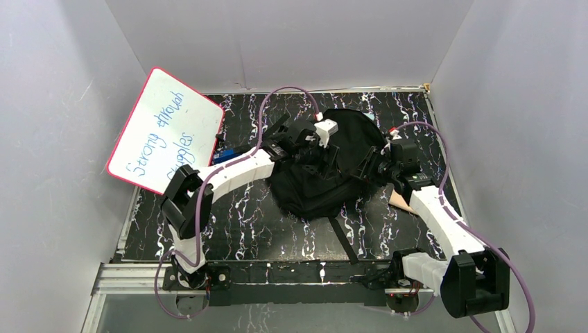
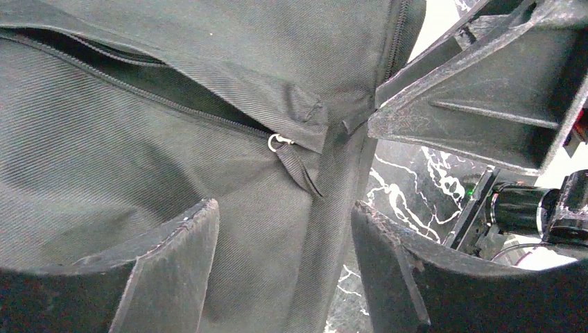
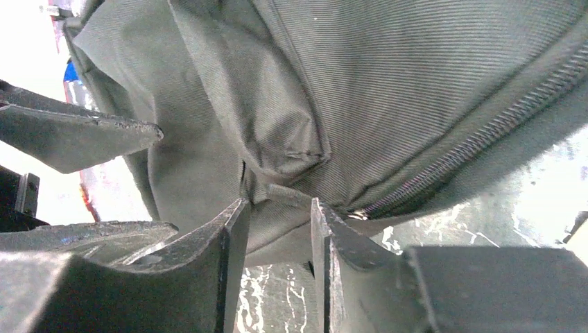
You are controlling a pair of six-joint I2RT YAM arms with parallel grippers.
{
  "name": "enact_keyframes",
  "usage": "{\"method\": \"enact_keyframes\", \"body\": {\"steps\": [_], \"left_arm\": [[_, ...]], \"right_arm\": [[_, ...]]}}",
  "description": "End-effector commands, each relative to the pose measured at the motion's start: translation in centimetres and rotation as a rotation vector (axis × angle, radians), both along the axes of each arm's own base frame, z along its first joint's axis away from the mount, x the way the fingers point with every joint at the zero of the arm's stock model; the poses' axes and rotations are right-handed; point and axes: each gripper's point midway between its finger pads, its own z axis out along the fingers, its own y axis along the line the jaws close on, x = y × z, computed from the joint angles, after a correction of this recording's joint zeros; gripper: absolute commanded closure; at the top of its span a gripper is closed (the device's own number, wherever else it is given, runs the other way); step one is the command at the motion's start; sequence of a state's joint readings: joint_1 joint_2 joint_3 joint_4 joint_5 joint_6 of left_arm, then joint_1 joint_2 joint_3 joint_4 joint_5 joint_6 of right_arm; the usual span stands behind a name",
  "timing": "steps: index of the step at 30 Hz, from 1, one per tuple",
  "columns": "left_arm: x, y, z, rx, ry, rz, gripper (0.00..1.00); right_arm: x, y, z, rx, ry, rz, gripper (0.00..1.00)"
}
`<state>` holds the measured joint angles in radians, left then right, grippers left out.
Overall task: Pack the student bag
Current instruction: Zip the student bag at the center of the board.
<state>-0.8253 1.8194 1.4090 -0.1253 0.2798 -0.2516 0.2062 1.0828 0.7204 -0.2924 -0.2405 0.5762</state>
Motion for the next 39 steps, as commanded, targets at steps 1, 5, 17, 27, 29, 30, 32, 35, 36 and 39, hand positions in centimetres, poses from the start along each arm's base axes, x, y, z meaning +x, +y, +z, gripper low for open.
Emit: {"method": "enact_keyframes", "body": {"steps": [1, 5, 17, 27, 29, 30, 32, 35, 36, 39], "left_arm": [[-0.5, -1.8, 1.1, -0.053, -0.004, -0.032, 0.32], [-0.2, -2.2, 0.5, -0.042, -0.011, -0.022, 0.3], [0.4, -2.8, -2.2, 0.053, -0.03, 0.017, 0.33], [0.9, -3.1, -3.0, 0.078, -0.032, 0.05, 0.44], [1.1, -3.0, -3.0, 0.084, -0.038, 0.058, 0.49], [1.1, -3.0, -3.2, 0.088, -0.038, 0.058, 0.51], [1.1, -3.0, -3.2, 0.091, -0.039, 0.058, 0.55], [1.1, -3.1, -3.4, 0.094, -0.036, 0.054, 0.62], [1.0, -3.2, -3.5, 0.094, -0.031, 0.05, 0.64], [0.7, -3.4, -3.5, 0.091, -0.026, 0.04, 0.68]], "right_arm": [[0.1, -1.2, 2.5, -0.023, -0.037, -0.088, 0.5], [-1.4, -2.1, 2.5, -0.024, 0.022, -0.156, 0.4], [-2.9, -2.6, -0.6, -0.017, 0.137, -0.225, 0.33], [-1.9, -2.0, -1.6, 0.003, 0.154, -0.22, 0.32], [-1.9, -2.0, -1.8, 0.0, 0.157, -0.218, 0.32], [-1.9, -2.0, -1.8, 0.0, 0.157, -0.217, 0.32], [-2.0, -2.0, -2.0, -0.002, 0.159, -0.218, 0.32], [-2.0, -2.0, -2.2, -0.003, 0.16, -0.216, 0.32], [-2.0, -2.0, -2.2, -0.004, 0.16, -0.216, 0.32], [-2.1, -2.0, -2.3, -0.004, 0.161, -0.216, 0.32]]}}
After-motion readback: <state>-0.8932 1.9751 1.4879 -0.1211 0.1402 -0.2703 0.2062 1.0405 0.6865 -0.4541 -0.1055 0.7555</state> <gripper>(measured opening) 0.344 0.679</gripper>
